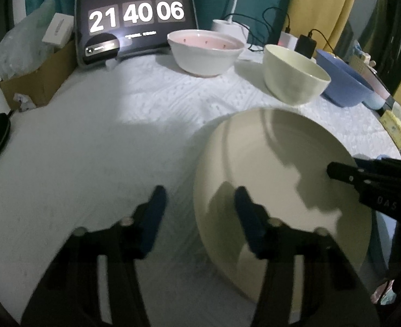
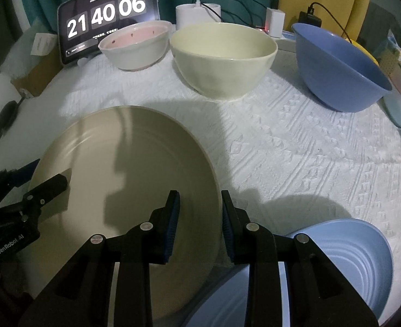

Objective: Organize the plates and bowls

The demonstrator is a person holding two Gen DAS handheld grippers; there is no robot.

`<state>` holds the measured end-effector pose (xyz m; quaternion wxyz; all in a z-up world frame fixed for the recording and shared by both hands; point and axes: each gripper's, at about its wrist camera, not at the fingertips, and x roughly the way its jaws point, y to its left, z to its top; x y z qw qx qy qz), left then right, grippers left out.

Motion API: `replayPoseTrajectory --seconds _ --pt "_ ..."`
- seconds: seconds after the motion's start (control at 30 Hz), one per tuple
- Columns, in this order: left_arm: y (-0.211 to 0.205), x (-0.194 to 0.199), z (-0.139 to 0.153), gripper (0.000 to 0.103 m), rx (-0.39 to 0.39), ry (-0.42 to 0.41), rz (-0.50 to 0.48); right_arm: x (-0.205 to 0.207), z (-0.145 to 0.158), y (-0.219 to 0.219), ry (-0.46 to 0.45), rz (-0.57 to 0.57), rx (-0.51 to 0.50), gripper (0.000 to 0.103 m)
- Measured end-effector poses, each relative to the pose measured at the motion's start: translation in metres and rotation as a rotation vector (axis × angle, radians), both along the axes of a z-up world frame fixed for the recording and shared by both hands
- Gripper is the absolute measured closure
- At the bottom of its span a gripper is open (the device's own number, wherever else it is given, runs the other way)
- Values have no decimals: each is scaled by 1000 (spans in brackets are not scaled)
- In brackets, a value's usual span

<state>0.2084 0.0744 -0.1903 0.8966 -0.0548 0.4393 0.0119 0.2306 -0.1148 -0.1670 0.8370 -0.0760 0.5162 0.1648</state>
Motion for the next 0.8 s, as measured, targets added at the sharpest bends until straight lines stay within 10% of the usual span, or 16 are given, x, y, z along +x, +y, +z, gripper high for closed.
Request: replayPoseTrajectory --seconds 0.8 --pt "-15 -15 24 63 -19 -57 -28 -18 34 -10 -79 -7 34 81"
